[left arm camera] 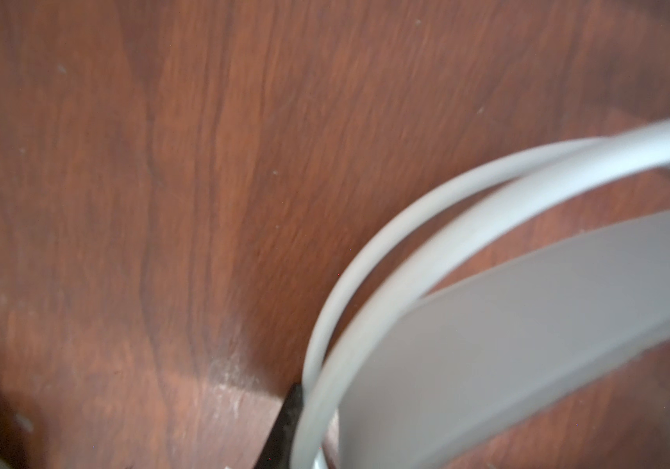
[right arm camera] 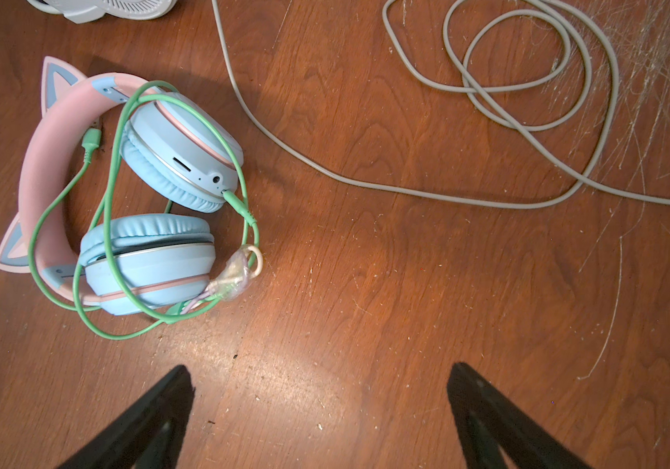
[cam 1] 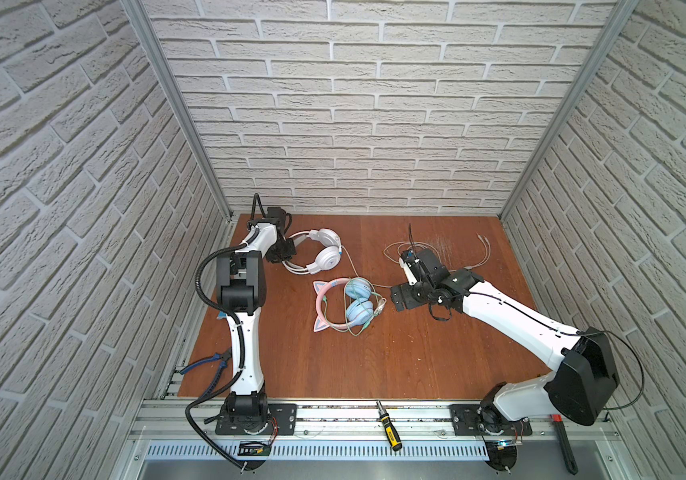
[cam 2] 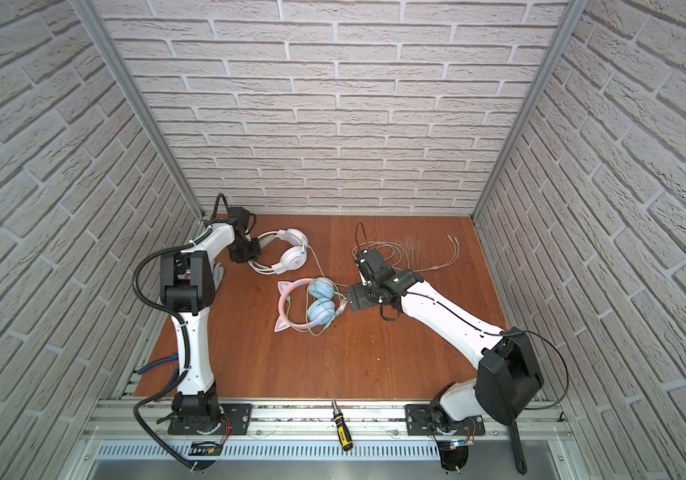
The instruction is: Wrap the headphones
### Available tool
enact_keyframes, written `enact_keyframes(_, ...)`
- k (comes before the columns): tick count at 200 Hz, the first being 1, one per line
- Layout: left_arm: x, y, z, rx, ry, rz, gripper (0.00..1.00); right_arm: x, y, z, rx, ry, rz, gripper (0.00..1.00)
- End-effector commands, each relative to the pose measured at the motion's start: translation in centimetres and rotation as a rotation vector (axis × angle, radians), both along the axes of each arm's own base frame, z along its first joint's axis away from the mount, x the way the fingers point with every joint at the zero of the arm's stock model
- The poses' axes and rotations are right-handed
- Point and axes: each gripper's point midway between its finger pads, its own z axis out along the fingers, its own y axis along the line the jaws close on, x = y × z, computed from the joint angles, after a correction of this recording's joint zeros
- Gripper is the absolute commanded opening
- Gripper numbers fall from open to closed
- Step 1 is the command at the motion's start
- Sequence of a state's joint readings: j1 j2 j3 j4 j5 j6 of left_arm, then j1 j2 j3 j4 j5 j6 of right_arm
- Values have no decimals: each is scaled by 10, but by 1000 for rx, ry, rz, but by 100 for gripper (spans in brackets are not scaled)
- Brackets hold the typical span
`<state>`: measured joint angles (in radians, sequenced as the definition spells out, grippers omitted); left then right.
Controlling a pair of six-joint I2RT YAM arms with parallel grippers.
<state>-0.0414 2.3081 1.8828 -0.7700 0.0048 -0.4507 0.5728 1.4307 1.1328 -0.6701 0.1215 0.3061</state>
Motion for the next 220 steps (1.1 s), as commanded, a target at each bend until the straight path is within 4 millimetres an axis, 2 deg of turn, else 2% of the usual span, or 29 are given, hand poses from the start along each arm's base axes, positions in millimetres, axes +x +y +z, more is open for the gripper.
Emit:
enact_keyframes(1, -22, -10, -21, -29, 92, -4, 23, 2, 2, 1, 17, -8, 8, 99)
enact_keyframes(31, -24, -9, -26, -29, 103, -1, 21, 2, 4, 0, 23, -1, 15, 99)
enact_keyframes(46, -24, -9, -26, -28, 105, 4, 9, 3, 5, 0, 29, 2, 18, 99)
enact_keyframes(61, -22, -9, -21, -35, 90, 10, 0, 3, 5, 1, 44, 6, 17, 99)
enact_keyframes(87, -12, -15, -1, -80, 41, 13, 0, 5, 3, 2, 82, 16, 11, 99)
enact_keyframes(117, 0, -28, 33, -145, -27, -10, 0, 9, 1, 6, 112, 22, 22, 99)
enact_keyframes(145, 10, -44, 77, -208, -124, -51, 0, 20, 4, 16, 136, 2, 50, 98)
enact_keyframes(183, 13, -67, 138, -299, -233, -106, 0, 45, 23, 33, 194, -74, 121, 98)
enact_keyframes(220, 4, -86, 184, -359, -288, -156, 0, 75, 47, 46, 267, -146, 174, 97)
